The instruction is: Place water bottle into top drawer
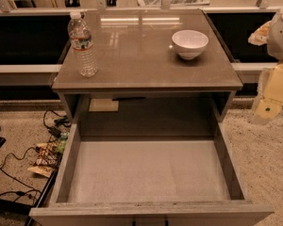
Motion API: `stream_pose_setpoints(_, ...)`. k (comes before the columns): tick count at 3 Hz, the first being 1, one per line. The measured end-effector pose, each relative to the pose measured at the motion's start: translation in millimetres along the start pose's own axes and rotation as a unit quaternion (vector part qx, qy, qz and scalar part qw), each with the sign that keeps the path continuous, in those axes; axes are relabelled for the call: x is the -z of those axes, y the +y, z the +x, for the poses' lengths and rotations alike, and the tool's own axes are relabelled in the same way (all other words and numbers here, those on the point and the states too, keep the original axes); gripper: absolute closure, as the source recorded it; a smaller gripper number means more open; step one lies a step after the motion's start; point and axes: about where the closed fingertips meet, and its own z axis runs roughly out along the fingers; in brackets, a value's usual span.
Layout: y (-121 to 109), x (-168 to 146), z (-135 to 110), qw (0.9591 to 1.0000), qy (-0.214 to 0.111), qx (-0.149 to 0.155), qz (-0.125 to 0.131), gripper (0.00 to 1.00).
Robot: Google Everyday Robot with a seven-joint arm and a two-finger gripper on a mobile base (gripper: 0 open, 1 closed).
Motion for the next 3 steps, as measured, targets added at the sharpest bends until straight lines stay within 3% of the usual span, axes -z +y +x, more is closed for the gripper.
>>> stream_pose_setpoints(1,0.0,0.0,0.0,1.0000,0.000,0.000,0.000,0.00)
stream_pose_setpoints(2,-6.2,-4.1,-5.6,0.9996,-0.027,-0.003,0.007,0.00)
stream_pose_setpoints(3,-70.2,-32.4,-46.3,0.9794,-0.197,-0.021,0.040,0.00)
